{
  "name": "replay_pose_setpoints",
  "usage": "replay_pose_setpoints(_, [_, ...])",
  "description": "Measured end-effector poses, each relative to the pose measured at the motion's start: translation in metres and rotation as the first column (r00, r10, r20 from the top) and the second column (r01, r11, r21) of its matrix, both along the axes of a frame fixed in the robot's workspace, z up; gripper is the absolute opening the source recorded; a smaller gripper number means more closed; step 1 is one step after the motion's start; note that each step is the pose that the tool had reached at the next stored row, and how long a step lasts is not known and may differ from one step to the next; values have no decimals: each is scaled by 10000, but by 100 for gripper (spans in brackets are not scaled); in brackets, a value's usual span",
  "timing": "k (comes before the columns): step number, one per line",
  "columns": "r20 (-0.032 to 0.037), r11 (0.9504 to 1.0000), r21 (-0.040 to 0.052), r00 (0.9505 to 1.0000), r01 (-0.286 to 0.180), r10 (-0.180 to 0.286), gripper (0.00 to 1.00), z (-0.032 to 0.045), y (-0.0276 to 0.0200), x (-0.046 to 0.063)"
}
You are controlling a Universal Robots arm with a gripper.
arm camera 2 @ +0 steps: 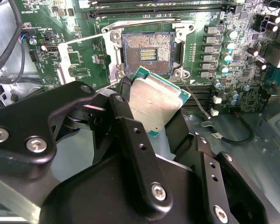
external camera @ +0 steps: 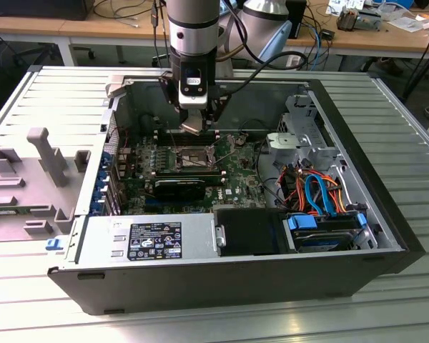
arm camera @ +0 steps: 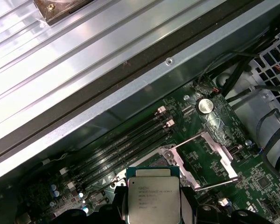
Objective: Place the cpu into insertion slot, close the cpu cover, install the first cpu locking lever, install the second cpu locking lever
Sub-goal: 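Place the cpu into insertion slot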
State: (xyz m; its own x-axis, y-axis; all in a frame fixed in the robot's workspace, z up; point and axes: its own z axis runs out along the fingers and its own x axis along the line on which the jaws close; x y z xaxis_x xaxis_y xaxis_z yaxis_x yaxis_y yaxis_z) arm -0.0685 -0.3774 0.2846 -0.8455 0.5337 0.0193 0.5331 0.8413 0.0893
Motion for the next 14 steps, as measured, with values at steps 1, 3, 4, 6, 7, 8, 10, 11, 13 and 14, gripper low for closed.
replay_pose_setpoints(1, [0,10000,0,10000,28,-28,55,0,0,0])
replay_pose_setpoints(3, [0,10000,0,10000,69,-69,55,0,0,0])
replay_pose_setpoints(4, [0,10000,0,10000,92,-92,55,0,0,0])
replay_pose_setpoints(6, [0,9999,0,9999,122,-122,55,0,0,0])
replay_pose_setpoints(7, [0,9999,0,9999,141,-141,55,0,0,0])
replay_pose_setpoints(8, [0,9999,0,9999,153,-153,55,0,0,0])
replay_pose_setpoints(10, [0,9998,0,9998,182,-182,55,0,0,0])
replay_pose_setpoints(11, [0,9998,0,9998,196,-196,55,0,0,0])
replay_pose_setpoints(13, [0,9997,1,9997,225,-225,55,0,0,0])
replay_pose_setpoints(14, [0,9997,0,9997,238,-238,55,0,0,0])
